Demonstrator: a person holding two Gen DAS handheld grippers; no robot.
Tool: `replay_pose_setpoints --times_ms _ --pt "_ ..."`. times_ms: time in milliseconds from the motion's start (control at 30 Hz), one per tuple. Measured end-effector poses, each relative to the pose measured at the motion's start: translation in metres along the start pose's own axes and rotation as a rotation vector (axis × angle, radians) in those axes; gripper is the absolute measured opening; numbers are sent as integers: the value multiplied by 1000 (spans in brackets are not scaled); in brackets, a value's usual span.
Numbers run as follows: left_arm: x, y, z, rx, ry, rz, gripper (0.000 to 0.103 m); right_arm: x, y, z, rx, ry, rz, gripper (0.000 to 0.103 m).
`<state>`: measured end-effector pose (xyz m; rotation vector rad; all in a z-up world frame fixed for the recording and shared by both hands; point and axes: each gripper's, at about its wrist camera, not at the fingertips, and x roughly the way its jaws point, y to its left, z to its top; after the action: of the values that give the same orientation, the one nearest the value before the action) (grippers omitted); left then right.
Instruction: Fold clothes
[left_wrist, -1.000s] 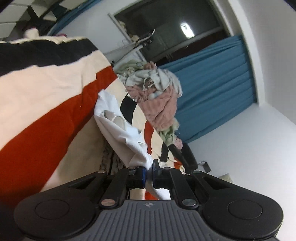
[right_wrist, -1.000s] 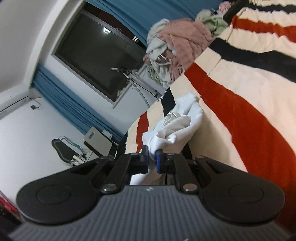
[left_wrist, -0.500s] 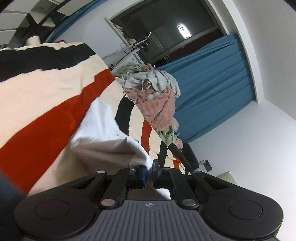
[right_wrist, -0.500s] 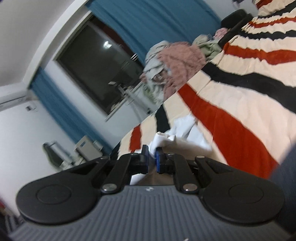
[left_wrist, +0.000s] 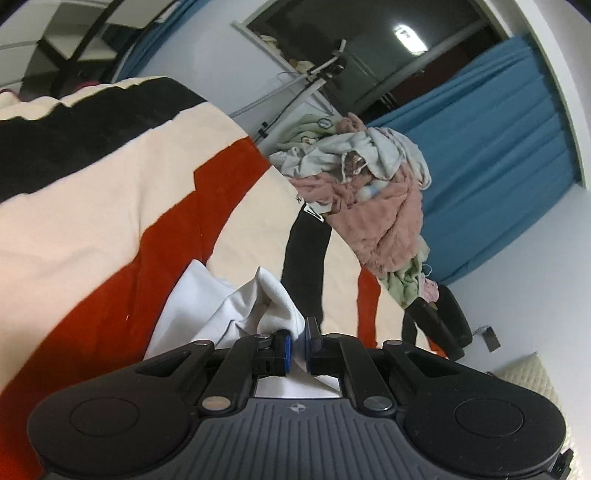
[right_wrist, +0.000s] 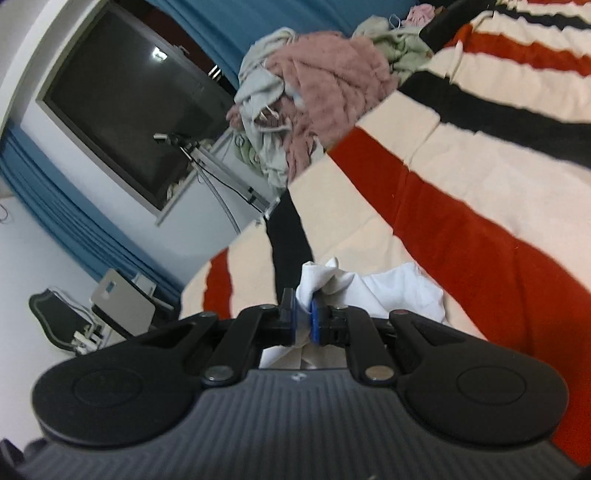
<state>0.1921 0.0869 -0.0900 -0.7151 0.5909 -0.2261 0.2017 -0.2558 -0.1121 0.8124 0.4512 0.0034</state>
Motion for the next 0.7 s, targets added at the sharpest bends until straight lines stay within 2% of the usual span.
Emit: replay_pose_setpoints --times_ms 100,267,333,367,400,433,467,533,600,667,700 --pt "19 8 -5 59 6 12 7 17 -7 -7 -50 11 -3 11" --pt "32 9 -9 154 21 8 8 34 -7 -7 -55 41 -32 14" --pt "31 8 -9 167 41 -15 17 37 -8 -7 -70 70 -33 22" --pt "30 8 -9 171 48 -28 26 37 -7 -8 -76 85 -24 37" --pt "28 7 -9 174 56 -42 49 35 -6 -8 -80 103 -5 59" --pt "24 5 -10 193 43 -59 64 33 -4 -9 -89 114 18 71" --pt "20 3 -11 214 27 -76 68 28 0 -11 -110 113 37 85" --pt "12 -3 -14 266 5 -101 78 17 11 -18 -178 93 59 86" --pt "12 -11 -19 325 9 -88 78 13 16 -28 -253 80 64 85" --pt "18 -13 -24 359 25 -41 78 16 18 -34 -294 86 38 85" --pt "22 -13 -26 375 32 -18 78 18 19 -36 -311 92 17 75"
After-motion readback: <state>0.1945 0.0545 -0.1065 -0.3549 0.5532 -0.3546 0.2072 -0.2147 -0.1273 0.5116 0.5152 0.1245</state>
